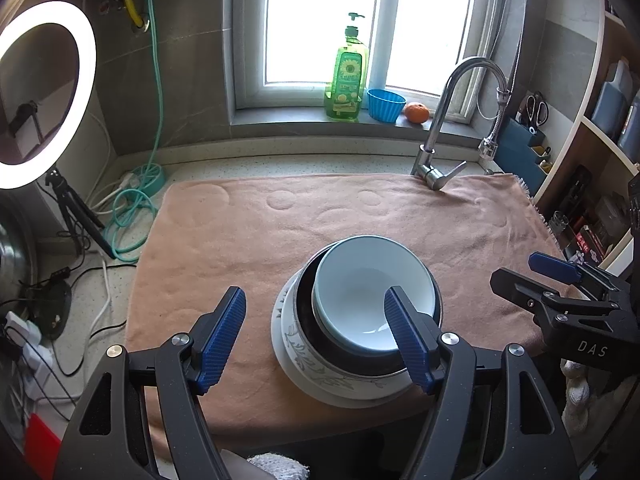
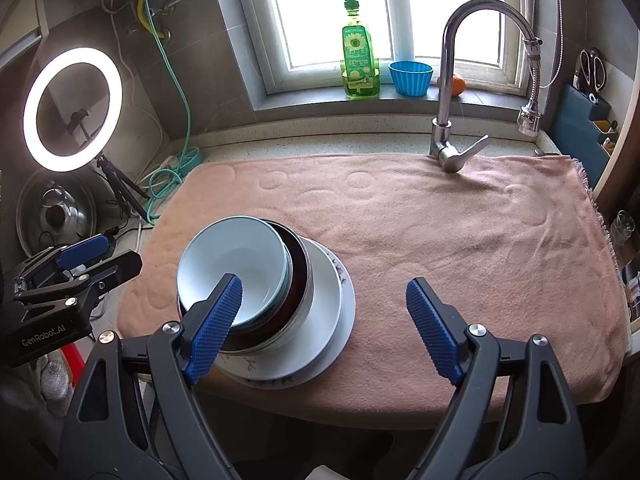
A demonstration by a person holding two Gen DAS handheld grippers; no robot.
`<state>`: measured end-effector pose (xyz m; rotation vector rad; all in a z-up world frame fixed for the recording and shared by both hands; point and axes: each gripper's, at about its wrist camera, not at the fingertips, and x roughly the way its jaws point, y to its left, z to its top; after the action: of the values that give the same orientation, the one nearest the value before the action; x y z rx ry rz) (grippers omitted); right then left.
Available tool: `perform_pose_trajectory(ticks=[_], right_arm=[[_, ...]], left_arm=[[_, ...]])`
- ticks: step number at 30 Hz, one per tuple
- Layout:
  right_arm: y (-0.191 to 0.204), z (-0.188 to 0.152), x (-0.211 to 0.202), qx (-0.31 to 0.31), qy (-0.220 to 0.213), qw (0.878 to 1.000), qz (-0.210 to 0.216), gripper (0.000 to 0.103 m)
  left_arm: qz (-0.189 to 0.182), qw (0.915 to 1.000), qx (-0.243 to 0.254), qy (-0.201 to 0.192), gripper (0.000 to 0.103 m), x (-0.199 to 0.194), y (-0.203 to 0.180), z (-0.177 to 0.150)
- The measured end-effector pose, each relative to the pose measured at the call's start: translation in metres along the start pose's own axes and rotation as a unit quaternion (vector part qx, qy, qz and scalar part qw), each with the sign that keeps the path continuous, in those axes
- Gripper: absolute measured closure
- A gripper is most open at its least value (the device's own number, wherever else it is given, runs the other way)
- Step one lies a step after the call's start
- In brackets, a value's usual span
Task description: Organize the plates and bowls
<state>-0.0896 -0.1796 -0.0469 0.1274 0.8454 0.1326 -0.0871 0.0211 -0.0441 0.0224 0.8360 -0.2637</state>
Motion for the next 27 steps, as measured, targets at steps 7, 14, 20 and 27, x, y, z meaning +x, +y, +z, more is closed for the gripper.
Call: perform_pose_trajectory(ticks=[7,14,20,27], right_arm=[[-0.004,-0.001,0.005,0.005,0.006,1.000,0.001,0.017],[-0.006,-0.001,0.007,0.004,0.008,1.000,-0.001,0.017],[-0.007,0.001,0.010,0.002,0.010,1.000,-0.001,0.017],[-0.008,0.002,0.014,0.002,0.013,1.000,-0.001,0.017]], left_arm=[[0.006,1.0000,-0.002,0.003,0.031,0.002,0.000,0.000],[0.010,0.9999,-0.001,0.006,0.031,0.005,0.000,0.001],[0.006,1.0000,0.002,0.006,0.031,0.008,-0.002,0.002],[0.012,0.9999,0.009,0.006,0.031,0.010,-0.004,0.004]])
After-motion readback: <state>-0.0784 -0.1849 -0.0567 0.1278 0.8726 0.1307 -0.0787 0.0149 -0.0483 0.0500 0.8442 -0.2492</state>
